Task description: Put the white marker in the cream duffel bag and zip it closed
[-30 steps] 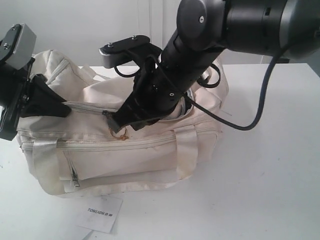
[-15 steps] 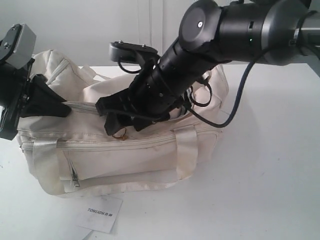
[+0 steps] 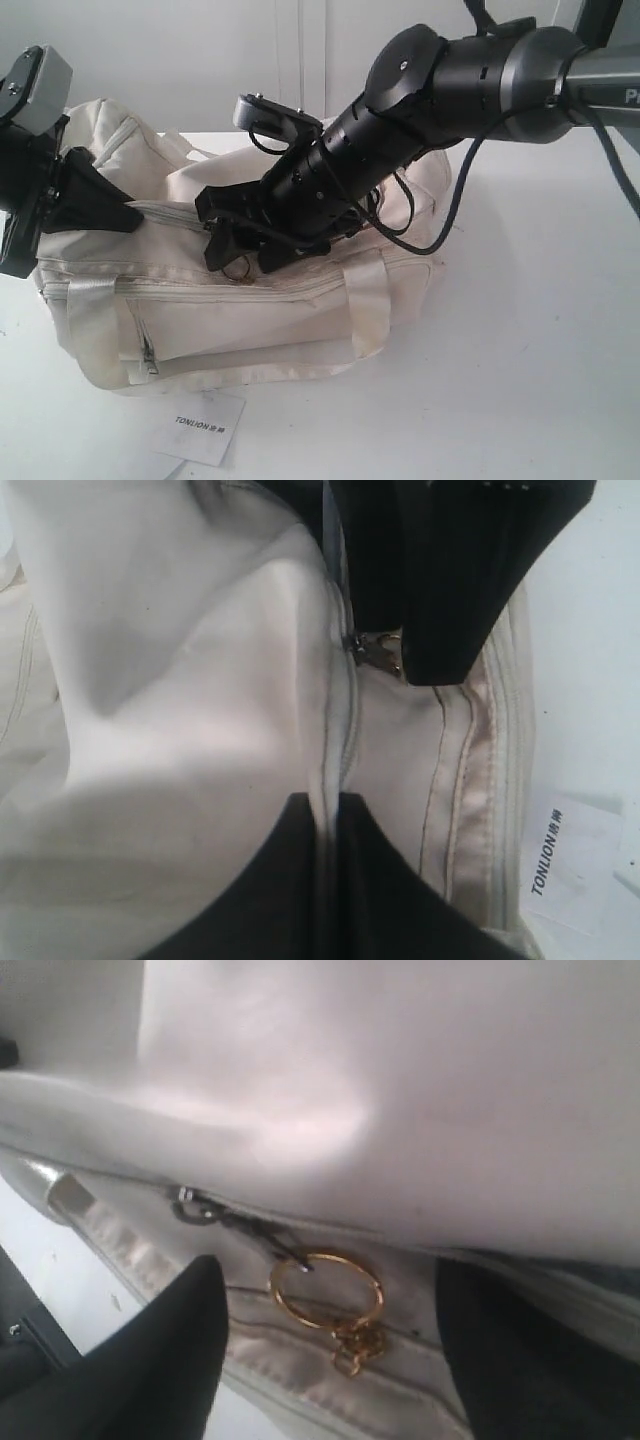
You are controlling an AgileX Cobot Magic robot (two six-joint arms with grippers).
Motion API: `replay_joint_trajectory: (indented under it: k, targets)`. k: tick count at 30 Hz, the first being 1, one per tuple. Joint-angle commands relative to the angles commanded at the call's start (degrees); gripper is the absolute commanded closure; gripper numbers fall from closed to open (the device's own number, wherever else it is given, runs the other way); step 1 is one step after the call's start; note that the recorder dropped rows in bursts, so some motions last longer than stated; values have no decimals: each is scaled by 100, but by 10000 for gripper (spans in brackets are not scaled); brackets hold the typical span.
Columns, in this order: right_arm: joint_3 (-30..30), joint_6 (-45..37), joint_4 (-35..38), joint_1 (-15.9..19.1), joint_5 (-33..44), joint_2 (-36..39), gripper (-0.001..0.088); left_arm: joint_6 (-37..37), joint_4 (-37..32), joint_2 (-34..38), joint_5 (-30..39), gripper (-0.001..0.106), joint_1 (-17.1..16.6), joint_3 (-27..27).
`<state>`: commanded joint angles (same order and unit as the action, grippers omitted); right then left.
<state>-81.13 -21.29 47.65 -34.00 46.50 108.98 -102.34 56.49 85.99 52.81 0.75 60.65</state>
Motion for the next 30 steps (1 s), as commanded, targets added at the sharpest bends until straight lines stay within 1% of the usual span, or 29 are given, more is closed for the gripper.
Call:
replay_joint_trajectory:
  k: [2,3,5,8,17,19,21,23,27,30]
  targets:
    - [0,-288,350,-25,71,37,407,0,0,0,35,1053,0,0]
    - [0,-434,492,-25,98,48,472,0,0,0,35,1053,0,0]
    - [0,-603,576,-25,98,48,621,0,0,0,35,1053,0,0]
    - [0,-721,477,-25,98,-39,865,0,0,0,35,1053,0,0]
    - [0,-892,202,-25,126,-469,868,0,0,0,59,1053,0,0]
    - [0,-892,-163,-25,177,-566,868,0,0,0,59,1053,0,0]
    - [0,-676,-693,-25,204,-666,868,0,0,0,59,1053,0,0]
    - [0,-510,-1064,-25,255,-712,868,0,0,0,59,1053,0,0]
    - [0,-390,-1504,-25,355,-721,868,0,0,0,59,1053,0,0]
    - [0,-363,-1670,-14,367,-721,868,0,0,0,59,1053,0,0]
